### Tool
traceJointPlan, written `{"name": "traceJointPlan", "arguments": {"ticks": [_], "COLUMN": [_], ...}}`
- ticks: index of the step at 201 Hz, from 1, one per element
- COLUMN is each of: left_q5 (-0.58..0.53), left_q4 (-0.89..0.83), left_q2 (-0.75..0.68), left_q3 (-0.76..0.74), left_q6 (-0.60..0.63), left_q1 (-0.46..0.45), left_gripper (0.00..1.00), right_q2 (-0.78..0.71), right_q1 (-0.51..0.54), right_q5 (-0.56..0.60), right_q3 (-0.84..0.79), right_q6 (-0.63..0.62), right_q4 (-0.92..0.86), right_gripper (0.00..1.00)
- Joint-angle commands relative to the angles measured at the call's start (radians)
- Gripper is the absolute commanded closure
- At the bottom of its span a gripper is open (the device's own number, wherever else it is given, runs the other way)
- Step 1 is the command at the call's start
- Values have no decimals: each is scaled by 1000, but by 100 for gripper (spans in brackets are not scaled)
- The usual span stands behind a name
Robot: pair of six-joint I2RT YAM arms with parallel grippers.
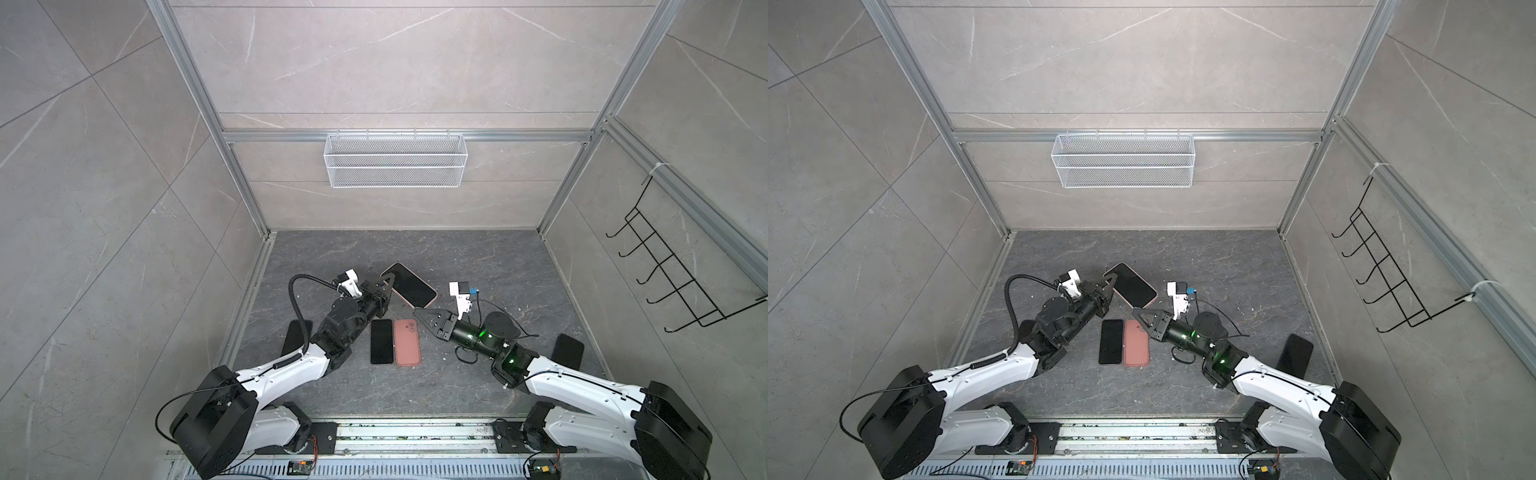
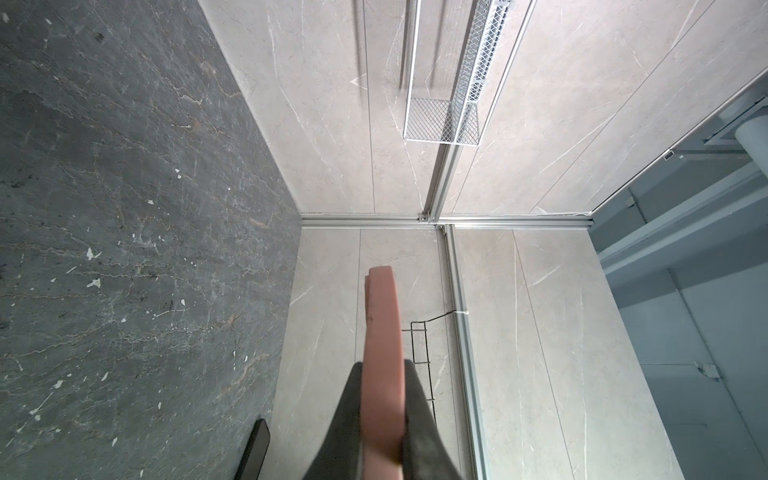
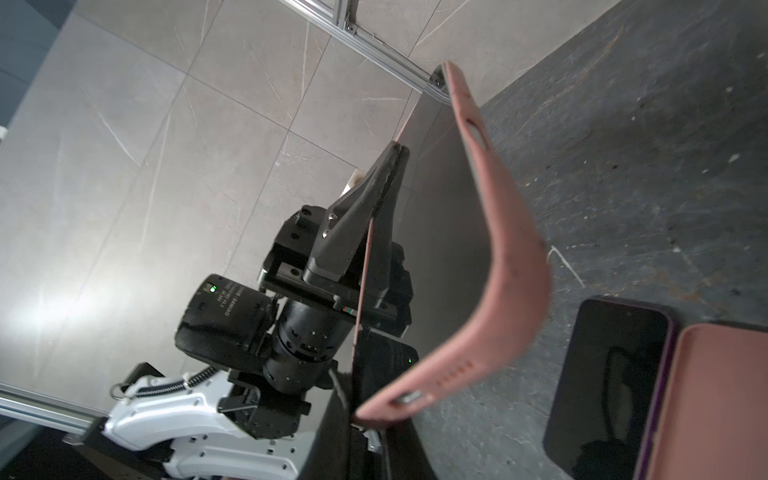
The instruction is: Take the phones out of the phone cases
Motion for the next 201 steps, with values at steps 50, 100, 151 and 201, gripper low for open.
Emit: {"name": "traceJointPlan", "arguments": {"ticks": [50,100,151,201], "left_q5": [43,47,18,9], "left_q4": [36,49,123,207], "left_q2": [12,29,38,77], "left_q3": [95,109,66,46], "left_q6": [-79,-89,-54,-51], "left_q1": [-8,-7,-3,-4], "left_gripper": [100,100,100,100], "right_q2": [-17,-31,-223,-179], "right_q1": [-1,-3,-8,-21], "right_q5": [183,251,200,51], "right_q3": [41,68,-53,-53], "right_q6": [-443,-535,-316,-52], "right_q4": [-299,-369,-288,-52], "right_gripper": [100,100,39,25]}}
